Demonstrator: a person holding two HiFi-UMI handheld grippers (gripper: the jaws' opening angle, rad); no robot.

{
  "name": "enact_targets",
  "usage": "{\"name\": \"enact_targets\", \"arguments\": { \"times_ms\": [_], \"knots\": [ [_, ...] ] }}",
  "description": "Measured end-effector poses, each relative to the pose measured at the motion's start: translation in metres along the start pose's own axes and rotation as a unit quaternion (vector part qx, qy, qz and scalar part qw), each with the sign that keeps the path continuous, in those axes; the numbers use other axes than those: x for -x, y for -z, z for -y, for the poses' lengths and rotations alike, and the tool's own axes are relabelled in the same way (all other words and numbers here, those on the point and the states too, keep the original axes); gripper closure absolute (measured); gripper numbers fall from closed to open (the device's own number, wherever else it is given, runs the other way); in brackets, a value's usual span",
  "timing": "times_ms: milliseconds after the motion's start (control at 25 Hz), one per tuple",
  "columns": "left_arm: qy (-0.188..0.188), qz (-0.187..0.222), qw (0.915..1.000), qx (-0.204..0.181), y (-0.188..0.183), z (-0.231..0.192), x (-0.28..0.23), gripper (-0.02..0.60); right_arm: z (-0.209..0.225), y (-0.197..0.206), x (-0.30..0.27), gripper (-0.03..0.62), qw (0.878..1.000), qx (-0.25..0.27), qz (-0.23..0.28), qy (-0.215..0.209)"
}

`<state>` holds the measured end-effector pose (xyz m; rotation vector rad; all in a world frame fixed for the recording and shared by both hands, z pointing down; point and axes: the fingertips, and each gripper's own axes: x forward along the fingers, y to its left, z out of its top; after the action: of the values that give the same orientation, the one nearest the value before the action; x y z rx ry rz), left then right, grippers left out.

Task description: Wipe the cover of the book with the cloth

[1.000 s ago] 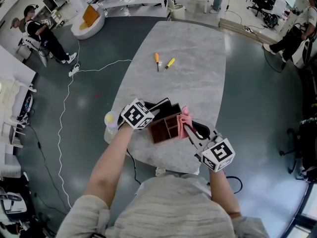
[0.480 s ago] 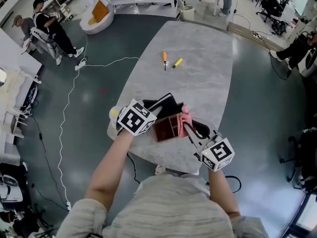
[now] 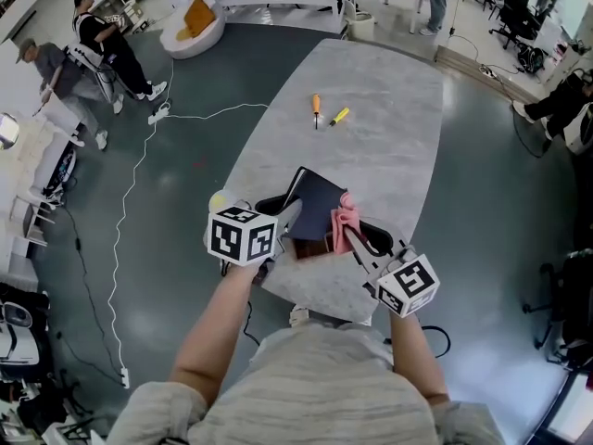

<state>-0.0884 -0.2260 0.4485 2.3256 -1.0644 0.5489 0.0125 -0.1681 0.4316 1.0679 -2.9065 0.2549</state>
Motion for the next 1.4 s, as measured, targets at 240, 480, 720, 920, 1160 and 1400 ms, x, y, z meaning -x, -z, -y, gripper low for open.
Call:
{"name": "enact_targets", "arguments": {
  "times_ms": [240,480,720,920,1160,1400],
  "knots": [
    [-0.046,0.024,0.9945,0.091,0.044,-0.004,0.005,0.503,-0.01,0.012,-0.009,0.54,1.0,-0.009,-0.017,-0.015],
    [-0.066,0.056,0.9804,0.177,0.076,-0.007,0.016,0.503,-0.02,0.033,-0.043,0.54,0.999,-0.008,-0.041,-0.028],
    [-0.075,0.067,0.9712,0.216,0.09,-0.011,0.025,0.503,-0.041,0.046,-0.086,0.54,0.997,0.025,-0.061,-0.05],
    [-0.083,0.068,0.9674,0.23,0.097,-0.017,0.031,0.503,-0.055,0.057,-0.103,0.54,0.995,0.049,-0.072,-0.055],
    [-0.093,0.066,0.9654,0.234,0.1,-0.023,0.033,0.503,-0.05,0.075,-0.109,0.54,0.996,0.037,-0.072,-0.047],
    [-0.097,0.064,0.9639,0.24,0.103,-0.028,0.032,0.503,-0.016,0.115,-0.105,0.54,0.993,0.019,-0.113,-0.004]
  ]
}}
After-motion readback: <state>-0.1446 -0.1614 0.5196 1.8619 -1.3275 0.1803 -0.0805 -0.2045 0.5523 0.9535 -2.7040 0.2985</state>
